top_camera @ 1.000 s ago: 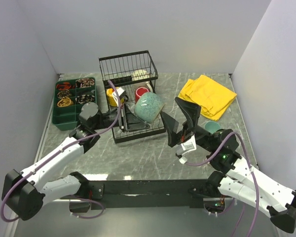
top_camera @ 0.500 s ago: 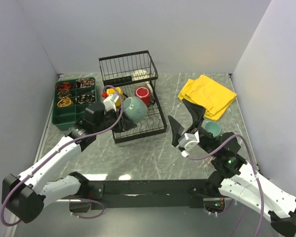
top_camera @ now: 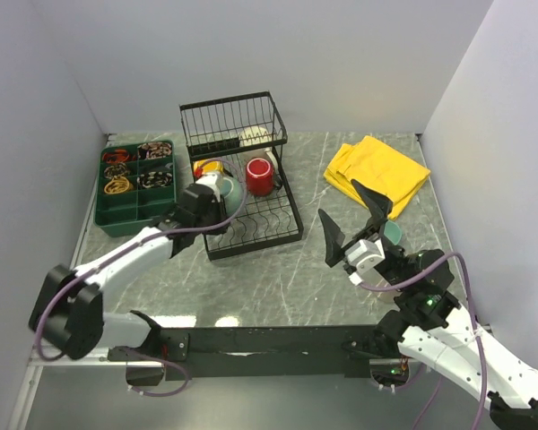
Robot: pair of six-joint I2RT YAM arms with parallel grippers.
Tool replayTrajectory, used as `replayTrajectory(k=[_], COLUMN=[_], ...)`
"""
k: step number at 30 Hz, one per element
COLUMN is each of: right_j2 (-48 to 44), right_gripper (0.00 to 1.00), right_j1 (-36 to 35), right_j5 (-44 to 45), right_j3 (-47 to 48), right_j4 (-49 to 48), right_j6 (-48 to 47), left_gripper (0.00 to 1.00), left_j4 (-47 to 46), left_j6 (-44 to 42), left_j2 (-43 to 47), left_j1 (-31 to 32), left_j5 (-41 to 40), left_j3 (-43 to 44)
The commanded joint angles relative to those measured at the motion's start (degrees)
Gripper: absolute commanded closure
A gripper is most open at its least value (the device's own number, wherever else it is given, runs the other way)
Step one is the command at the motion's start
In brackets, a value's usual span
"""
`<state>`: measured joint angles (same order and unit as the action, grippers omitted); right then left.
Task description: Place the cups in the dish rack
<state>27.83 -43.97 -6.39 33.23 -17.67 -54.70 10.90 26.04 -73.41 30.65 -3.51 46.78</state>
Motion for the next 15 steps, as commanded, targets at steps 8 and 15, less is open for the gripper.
replayTrajectory(k=[8, 15], right_j2=[-2.96, -3.84], right_gripper=[0.00, 0.00], right_j1=[1.69, 2.31], right_j5=[1.03, 1.03], right_j3=[-1.59, -2.30], right_j4=[-1.49, -1.58], right_j6=[3.54, 4.16], left_gripper=[0.99, 0.99], left_j4=[-9.84, -9.93], left_j6=[-1.96, -3.37], left_j2=[-14.03, -18.35], left_j1=[-0.07, -0.07], left_j5=[-16.00, -18.37], left_j3=[8.32, 10.70])
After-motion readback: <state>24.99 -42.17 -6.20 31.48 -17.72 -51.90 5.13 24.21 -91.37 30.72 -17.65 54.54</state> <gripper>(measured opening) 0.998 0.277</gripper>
